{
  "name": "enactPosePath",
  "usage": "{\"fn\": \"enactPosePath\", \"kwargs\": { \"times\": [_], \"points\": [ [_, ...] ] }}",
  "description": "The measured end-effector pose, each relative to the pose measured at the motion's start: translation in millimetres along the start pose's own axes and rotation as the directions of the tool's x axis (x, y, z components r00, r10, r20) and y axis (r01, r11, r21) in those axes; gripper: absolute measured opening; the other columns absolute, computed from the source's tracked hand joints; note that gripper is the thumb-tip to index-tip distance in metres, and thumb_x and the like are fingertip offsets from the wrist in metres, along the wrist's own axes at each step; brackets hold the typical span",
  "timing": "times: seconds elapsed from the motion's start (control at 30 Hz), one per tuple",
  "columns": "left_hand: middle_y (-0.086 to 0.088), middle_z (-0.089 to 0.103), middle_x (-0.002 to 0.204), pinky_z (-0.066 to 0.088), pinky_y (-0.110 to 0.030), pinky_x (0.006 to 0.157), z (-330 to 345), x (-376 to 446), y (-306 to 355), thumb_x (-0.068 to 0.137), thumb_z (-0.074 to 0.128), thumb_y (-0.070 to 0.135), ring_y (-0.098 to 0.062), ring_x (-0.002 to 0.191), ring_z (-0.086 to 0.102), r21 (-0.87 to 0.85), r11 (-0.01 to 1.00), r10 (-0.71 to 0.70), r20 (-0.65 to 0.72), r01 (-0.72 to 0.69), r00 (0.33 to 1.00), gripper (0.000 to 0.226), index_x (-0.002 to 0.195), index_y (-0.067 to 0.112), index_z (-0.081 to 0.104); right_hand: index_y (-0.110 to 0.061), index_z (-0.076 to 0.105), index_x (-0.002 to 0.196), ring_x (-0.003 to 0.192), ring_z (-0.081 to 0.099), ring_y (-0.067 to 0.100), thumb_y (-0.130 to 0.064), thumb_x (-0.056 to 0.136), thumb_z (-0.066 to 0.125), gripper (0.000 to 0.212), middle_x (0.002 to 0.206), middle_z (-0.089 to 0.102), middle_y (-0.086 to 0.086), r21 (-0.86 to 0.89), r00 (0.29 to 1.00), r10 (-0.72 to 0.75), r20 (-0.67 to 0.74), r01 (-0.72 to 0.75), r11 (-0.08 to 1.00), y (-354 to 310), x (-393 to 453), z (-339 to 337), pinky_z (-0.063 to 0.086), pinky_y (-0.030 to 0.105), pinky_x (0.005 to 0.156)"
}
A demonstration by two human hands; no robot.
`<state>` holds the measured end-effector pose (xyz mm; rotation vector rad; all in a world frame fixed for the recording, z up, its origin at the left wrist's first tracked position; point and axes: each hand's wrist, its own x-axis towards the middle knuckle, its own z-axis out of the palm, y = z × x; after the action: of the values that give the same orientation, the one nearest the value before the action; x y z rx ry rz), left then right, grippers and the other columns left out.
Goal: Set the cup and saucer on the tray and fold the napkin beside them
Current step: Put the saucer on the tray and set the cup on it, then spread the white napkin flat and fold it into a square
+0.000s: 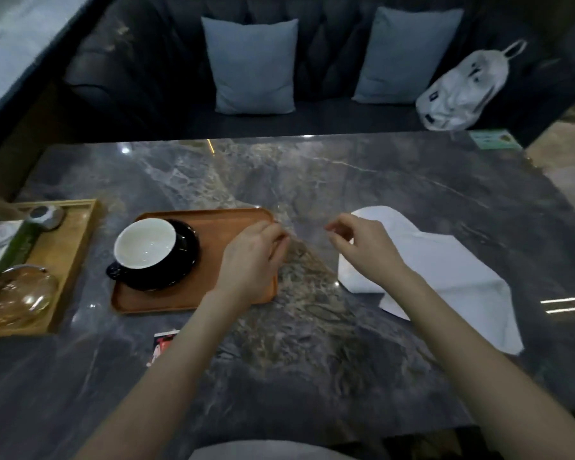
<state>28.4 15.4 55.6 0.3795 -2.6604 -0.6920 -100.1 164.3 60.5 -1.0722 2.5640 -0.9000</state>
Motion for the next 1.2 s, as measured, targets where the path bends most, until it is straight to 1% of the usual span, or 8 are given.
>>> {"fn": "enactPosePath", "kwargs": {
  "times": [0.13,0.33,0.57,0.67,0.8,0.93,1.07,1.2],
  "points": [
    [-0.012,0.064,0.105,0.048,-0.037,0.080,48,3,22,0.086,0.057,0.018,-0.029,0.099,0.059,-0.097,0.993,0.074,0.111,-0.063,0.991,0.024,0.107,0.008,0.061,-0.016,0.058,0.113,0.094,0.059,0.021,-0.016,0.087,0.055,0.026,0.101,0.066,0.002,-0.100,0.987,0.138,-0.087,-0.147,0.984,53,-29,-11,0.049,0.039,0.079],
    [-0.012,0.045,0.140,0.033,-0.034,0.105,119,5,48,0.085,0.061,0.021,-0.026,0.128,0.041,-0.112,0.990,0.112,0.314,-0.081,0.943,0.052,0.133,0.007,0.043,-0.016,0.051,0.125,0.121,0.043,0.026,-0.023,0.077,0.065,0.050,0.128,0.054,0.004,-0.343,0.973,0.230,0.024,-0.208,0.916,113,-59,-11,0.037,0.037,0.095],
    [-0.011,0.028,0.151,0.029,-0.038,0.110,172,6,53,0.091,0.051,0.023,-0.025,0.136,0.031,0.016,0.998,0.047,0.479,-0.062,0.876,0.055,0.140,0.007,0.032,-0.009,0.066,0.093,0.090,0.064,0.032,-0.006,0.056,0.076,0.038,0.095,0.068,0.009,-0.497,0.994,0.108,0.016,-0.086,0.864,155,-63,7,0.048,0.036,0.073],
    [-0.008,0.028,0.151,0.028,-0.037,0.109,182,0,53,0.093,0.049,0.027,-0.022,0.137,0.030,0.066,0.998,-0.013,0.513,-0.025,0.858,0.055,0.141,0.009,0.030,-0.015,0.068,0.074,0.076,0.065,0.027,-0.014,0.062,0.069,0.012,0.081,0.069,0.003,-0.548,1.000,0.001,-0.005,-0.004,0.837,168,-62,8,0.037,0.031,0.070],
    [-0.010,0.045,0.141,0.035,-0.041,0.104,183,2,57,0.087,0.057,0.018,-0.026,0.128,0.043,0.027,1.000,0.000,0.442,-0.014,0.897,0.051,0.135,0.009,0.042,-0.013,0.066,0.081,0.079,0.061,0.027,-0.016,0.087,0.054,0.014,0.081,0.069,0.006,-0.319,0.997,0.076,-0.026,-0.080,0.944,165,-56,-4,0.041,0.037,0.075],
    [-0.016,0.070,0.103,0.054,-0.042,0.076,173,10,63,0.078,0.057,0.005,-0.031,0.090,0.066,-0.147,0.988,0.077,0.279,-0.036,0.957,0.033,0.110,0.003,0.063,-0.009,0.059,0.089,0.076,0.055,0.021,-0.018,0.096,0.043,0.019,0.085,0.063,0.005,0.030,0.979,0.191,-0.075,-0.189,0.981,151,-46,-24,0.039,0.029,0.066],
    [-0.008,0.067,0.077,0.039,-0.012,0.057,145,22,81,0.087,0.058,0.014,-0.014,0.060,0.057,-0.299,0.945,-0.101,0.124,0.134,0.987,0.016,0.093,0.003,0.067,-0.015,0.057,0.088,0.071,0.049,0.005,-0.018,0.095,0.045,0.014,0.077,0.055,-0.009,0.307,0.945,0.318,-0.078,-0.281,0.909,137,-34,-41,0.036,0.007,0.060],
    [0.003,0.060,0.066,0.035,-0.010,0.056,109,37,91,0.087,0.057,0.019,0.002,0.060,0.051,-0.453,0.882,-0.135,0.020,0.129,0.991,0.016,0.077,0.008,0.063,-0.011,0.060,0.099,0.073,0.049,-0.003,-0.014,0.091,0.052,0.012,0.079,0.054,-0.013,0.438,0.930,0.346,-0.121,-0.263,0.860,119,-26,-47,0.036,-0.001,0.060]
  ]
}}
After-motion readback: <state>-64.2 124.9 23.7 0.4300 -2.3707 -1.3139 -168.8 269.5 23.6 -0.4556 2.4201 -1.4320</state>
